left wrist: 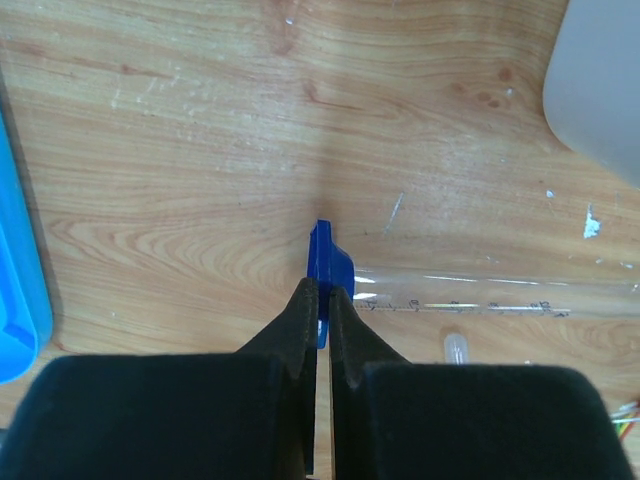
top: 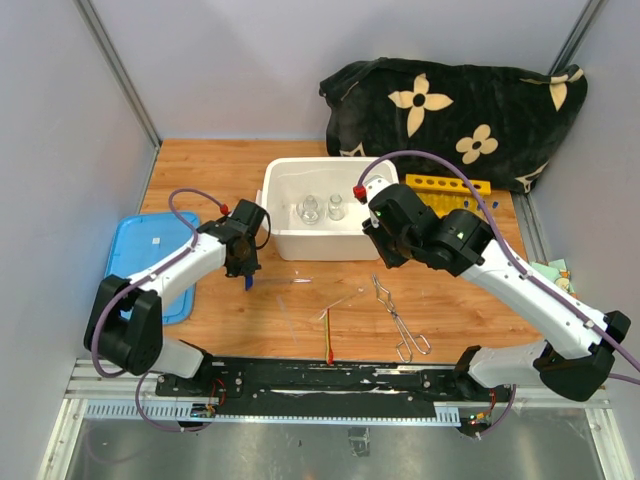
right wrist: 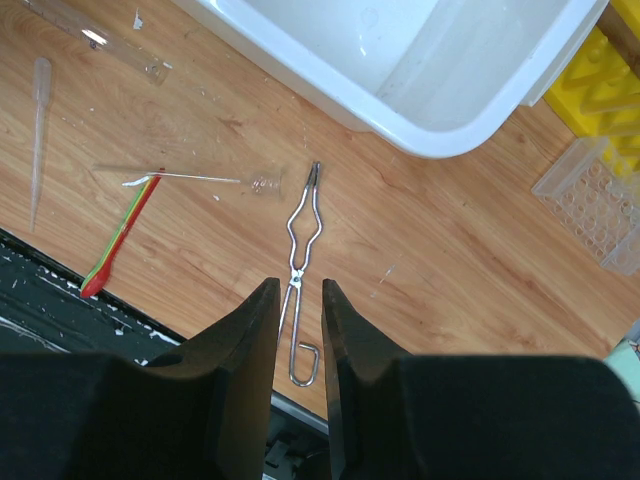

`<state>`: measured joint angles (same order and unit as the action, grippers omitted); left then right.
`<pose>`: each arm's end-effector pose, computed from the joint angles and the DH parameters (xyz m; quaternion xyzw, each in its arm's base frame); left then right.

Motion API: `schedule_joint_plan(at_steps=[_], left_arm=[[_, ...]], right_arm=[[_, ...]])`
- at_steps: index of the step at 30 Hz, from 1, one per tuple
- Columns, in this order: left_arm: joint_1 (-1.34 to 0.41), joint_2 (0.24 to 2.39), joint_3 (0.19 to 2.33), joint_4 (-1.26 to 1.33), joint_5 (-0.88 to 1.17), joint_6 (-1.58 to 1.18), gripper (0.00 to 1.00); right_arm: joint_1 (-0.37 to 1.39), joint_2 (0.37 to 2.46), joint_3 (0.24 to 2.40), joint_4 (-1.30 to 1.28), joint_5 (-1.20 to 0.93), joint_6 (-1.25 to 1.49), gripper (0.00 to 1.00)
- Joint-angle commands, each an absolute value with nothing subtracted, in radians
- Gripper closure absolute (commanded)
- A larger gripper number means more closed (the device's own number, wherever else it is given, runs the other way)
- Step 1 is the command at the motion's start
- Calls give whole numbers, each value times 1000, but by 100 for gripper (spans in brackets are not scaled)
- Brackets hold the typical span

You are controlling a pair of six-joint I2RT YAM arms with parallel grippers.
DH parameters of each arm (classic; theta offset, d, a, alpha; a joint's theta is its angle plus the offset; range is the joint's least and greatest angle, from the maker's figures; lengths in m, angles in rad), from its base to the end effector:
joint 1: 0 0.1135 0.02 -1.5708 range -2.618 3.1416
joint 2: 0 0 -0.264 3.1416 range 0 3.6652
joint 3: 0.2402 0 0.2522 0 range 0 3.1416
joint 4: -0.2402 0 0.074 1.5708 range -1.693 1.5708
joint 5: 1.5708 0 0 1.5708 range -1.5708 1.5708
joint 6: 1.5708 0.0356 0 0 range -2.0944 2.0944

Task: Organize the chemistry lab equipment
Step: Pick up the chemistry item at the center of the board.

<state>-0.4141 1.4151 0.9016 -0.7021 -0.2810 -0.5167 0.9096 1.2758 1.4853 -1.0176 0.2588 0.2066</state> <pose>0.2416 -0.0954 0.2048 -0.0747 0.9720 0.0447 0.2182 0.1578 0.1880 0.3973 -0.2718 0.8807 0.0938 0.3765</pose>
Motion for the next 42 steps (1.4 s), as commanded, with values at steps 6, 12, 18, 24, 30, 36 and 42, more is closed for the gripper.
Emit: schedule_joint_plan(at_steps=[6, 12, 18, 24, 30, 36, 42], left_arm=[[-417, 1317, 924, -762, -202, -514, 100], [-417, 1234, 940, -801, -151, -527, 100], [-417, 1155, 961, -813, -91, -560, 100], [-417, 1123, 975, -841, -99, -575, 100], [-417, 1086, 952, -846, -94, -597, 100], [-417, 1074, 929, -846, -96, -603, 100], [-417, 1068, 969, -842, -77, -607, 100]], right_arm=[[922, 1258, 1471, -1010, 290, 219, 76], [922, 1260, 1497, -1008, 314, 206, 76], [920, 1282, 1527, -999, 307, 189, 76], [920, 1295, 1539, -977, 309, 176, 77], [914, 1303, 1539, -965, 321, 171, 78], [906, 1303, 1533, -947, 318, 169, 78], [895, 1312, 1532, -939, 303, 165, 78]])
